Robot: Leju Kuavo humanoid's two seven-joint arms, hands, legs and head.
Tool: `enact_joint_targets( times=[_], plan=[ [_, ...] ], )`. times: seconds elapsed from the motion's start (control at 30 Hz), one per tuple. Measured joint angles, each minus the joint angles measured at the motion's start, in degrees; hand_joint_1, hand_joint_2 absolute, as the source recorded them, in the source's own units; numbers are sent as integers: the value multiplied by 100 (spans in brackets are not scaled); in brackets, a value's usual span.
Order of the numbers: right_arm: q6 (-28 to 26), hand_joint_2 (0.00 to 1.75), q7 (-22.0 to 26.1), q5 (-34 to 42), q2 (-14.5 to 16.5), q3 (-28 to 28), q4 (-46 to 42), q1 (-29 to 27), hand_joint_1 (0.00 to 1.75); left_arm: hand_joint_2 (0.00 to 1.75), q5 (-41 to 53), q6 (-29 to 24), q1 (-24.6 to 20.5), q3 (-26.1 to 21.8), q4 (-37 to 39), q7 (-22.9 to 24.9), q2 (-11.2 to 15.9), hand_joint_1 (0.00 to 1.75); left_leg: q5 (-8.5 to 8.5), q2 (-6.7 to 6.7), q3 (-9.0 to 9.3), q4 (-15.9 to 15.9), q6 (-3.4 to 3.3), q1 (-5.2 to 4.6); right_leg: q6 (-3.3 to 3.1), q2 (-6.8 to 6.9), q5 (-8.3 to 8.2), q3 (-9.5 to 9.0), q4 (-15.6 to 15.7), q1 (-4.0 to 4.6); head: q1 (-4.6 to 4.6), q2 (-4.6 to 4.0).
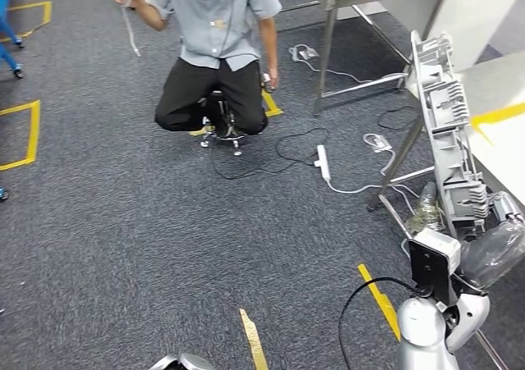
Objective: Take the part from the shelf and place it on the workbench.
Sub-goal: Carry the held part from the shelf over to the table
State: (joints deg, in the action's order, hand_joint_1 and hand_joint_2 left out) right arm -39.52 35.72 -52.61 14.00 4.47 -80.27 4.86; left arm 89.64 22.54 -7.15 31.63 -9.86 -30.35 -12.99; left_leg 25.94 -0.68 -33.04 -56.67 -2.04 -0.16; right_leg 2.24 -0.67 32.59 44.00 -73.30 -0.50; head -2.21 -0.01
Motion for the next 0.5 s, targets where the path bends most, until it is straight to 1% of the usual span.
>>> enact_joint_targets(
  times=[0.03, 0.07, 0.1, 0.13, 0.17, 0.2, 0.23, 0.27, 0.3, 0.33, 0.37, 0.4, 0.43, 0.47, 0.5],
  plan=[
    [0, 175, -3, 6, -3, -5, -1, -15, 175, 175, 0, 6, -1, -1, 0, -1, 0, 0, 9, -78, 2, -1, 9, 5, 30, 27, -8, 44, -100, -17, 1, 0],
    [0, 175, -5, 10, -4, -12, -3, -28, 175, 175, 0, 10, -2, -1, 0, -1, -1, 0, 21, -151, 8, -3, 23, 12, 58, 60, -120, -33, 37, -36, 2, 0],
    [0, 175, -7, 12, -5, -18, -7, -36, 175, 175, 0, 13, -5, -1, 0, -1, -2, 0, 36, -220, 19, -7, 45, 22, 84, 128, -305, -229, 391, -53, 1, 1],
    [0, 175, -7, 13, -5, -24, -14, -38, 175, 175, 0, 18, -8, -1, 0, -2, -2, 0, 55, -279, 33, -13, 74, 21, 110, 275, -459, -463, 823, -54, 3, 0],
    [0, 175, -7, 13, -5, -25, -21, -37, 175, 175, 0, 27, -11, -1, 0, -6, -1, 0, 76, -332, 44, -25, 107, 8, 102, 390, -579, -675, 1186, -53, 6, -1],
    [0, 175, -6, 14, -5, -25, -30, -35, 175, 175, 0, 40, -15, -1, 0, -10, 1, 0, 91, -376, 56, -38, 135, -11, 72, 472, -638, -816, 1424, -45, 0, -1],
    [0, 175, -7, 15, -5, -25, -38, -38, 175, 175, 0, 56, -19, -1, 0, -15, 2, 0, 102, -415, 65, -49, 156, -31, 30, 505, -640, -869, 1510, -31, -8, -1],
    [0, 175, -8, 17, -6, -26, -45, -48, 175, 175, 0, 76, -27, -2, 0, -19, 2, 0, 109, -460, 72, -57, 172, -37, -30, 435, -648, -873, 1505, -26, -16, -1],
    [0, 175, -10, 19, -7, -30, -54, -61, 175, 175, 0, 97, -36, -2, 0, -19, -1, 0, 126, -503, 78, -63, 191, -31, -76, 373, -648, -865, 1500, -23, -25, 0],
    [0, 175, -12, 20, -7, -33, -68, -75, 175, 175, 0, 125, -46, -2, 0, -23, -3, 0, 176, -476, 76, -98, 216, -13, -115, 312, -652, -862, 1498, -23, -30, 0],
    [0, 175, -14, 22, -7, -33, -81, -85, 175, 175, 0, 152, -54, -1, 0, -28, -4, 0, 280, -388, 34, -221, 241, 6, -154, 248, -657, -862, 1499, -27, -34, 0],
    [0, 175, -15, 23, -6, -32, -93, -89, 175, 175, 0, 178, -58, -1, 0, -34, -5, 0, 443, -258, -70, -470, 260, 21, -188, 183, -664, -866, 1503, -32, -43, 1],
    [0, 175, -16, 25, -5, -30, -102, -92, 175, 175, 0, 205, -59, -1, 0, -43, -5, 0, 640, -110, -233, -837, 266, 31, -210, 117, -667, -866, 1504, -30, -51, 1],
    [0, 175, -19, 29, -5, -27, -103, -97, 175, 175, 0, 226, -59, -1, 0, -46, -4, 0, 825, -21, -438, -1263, 260, 34, -224, 45, -669, -867, 1503, -22, -55, 0],
    [1, 175, -22, 36, -5, -27, -104, -105, 175, 175, 0, 248, -59, -1, 0, -50, -4, 0, 937, 22, -621, -1614, 248, 33, -233, -33, -672, -868, 1503, -11, -56, 0]
  ],
)
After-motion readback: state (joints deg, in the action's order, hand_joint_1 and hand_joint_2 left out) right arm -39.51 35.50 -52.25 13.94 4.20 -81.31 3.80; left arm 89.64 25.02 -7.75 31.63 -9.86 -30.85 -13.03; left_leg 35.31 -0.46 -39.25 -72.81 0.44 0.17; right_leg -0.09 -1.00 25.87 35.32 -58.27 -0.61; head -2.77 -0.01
